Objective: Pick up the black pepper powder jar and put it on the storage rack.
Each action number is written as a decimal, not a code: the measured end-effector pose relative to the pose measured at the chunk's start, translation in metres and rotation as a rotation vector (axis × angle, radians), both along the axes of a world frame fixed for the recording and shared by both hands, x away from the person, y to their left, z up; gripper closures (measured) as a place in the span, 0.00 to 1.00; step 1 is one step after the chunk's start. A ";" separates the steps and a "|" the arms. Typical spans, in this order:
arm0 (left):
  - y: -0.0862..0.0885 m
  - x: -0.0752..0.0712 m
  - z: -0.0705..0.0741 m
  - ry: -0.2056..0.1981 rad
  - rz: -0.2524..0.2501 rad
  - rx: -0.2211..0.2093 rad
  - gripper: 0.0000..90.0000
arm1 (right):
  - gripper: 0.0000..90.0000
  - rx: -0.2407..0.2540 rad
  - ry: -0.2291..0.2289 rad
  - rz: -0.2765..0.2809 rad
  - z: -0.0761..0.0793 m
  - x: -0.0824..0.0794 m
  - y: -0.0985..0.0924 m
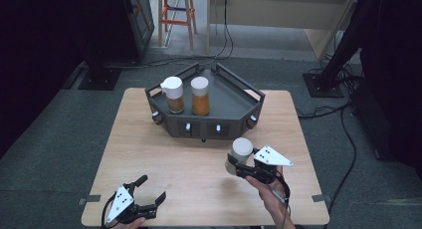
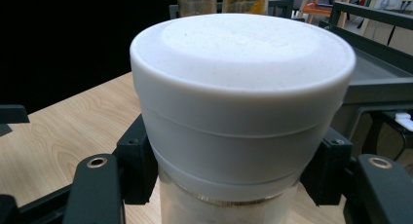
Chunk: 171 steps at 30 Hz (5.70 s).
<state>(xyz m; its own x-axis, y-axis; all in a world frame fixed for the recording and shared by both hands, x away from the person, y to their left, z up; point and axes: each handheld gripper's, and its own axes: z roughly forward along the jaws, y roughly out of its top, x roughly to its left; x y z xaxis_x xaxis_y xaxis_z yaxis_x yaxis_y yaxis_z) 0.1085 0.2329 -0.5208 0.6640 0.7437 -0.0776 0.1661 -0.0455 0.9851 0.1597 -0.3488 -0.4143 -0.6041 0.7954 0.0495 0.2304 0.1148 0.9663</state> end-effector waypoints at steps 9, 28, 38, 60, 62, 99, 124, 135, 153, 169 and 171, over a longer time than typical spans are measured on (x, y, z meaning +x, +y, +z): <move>0.000 0.000 0.000 0.004 0.000 0.000 0.11 | 0.39 0.008 0.001 0.016 0.012 0.009 0.002; 0.001 0.001 -0.001 0.006 0.001 -0.002 0.11 | 0.39 -0.009 0.003 0.044 0.047 0.038 0.012; 0.001 0.001 -0.001 0.006 0.001 -0.003 0.11 | 0.39 -0.004 0.004 0.042 0.066 0.053 0.018; 0.001 0.001 -0.001 0.005 -0.001 -0.002 0.11 | 0.39 -0.030 0.016 -0.004 0.096 0.090 0.035; 0.001 0.001 -0.001 0.005 -0.002 -0.002 0.11 | 0.39 -0.033 0.018 -0.014 0.099 0.094 0.038; 0.003 0.002 0.000 0.002 -0.004 -0.007 0.11 | 0.39 -0.084 0.026 -0.193 0.089 0.153 0.070; 0.003 0.002 -0.001 0.003 -0.008 -0.009 0.11 | 0.39 -0.085 0.038 -0.239 0.074 0.172 0.082; 0.004 0.001 0.000 0.000 -0.011 -0.014 0.11 | 0.39 -0.091 0.039 -0.258 0.069 0.178 0.089; 0.003 0.001 0.000 0.000 -0.015 -0.009 0.11 | 0.39 -0.086 0.033 -0.261 0.057 0.179 0.091; 0.003 0.001 0.000 0.000 -0.015 -0.006 0.11 | 0.02 -0.025 0.041 -0.311 0.060 0.167 0.089; 0.003 0.001 -0.001 0.000 -0.015 -0.007 0.11 | 0.02 -0.018 0.034 -0.304 0.059 0.165 0.087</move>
<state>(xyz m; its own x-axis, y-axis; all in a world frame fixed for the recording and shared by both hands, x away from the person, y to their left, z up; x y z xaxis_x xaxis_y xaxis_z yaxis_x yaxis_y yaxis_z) 0.1099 0.2354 -0.5213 0.6749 0.7332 -0.0824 0.1652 -0.0414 0.9854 0.3244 -0.2617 -0.3553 -0.3360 0.9405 0.0500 0.2890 0.0525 0.9559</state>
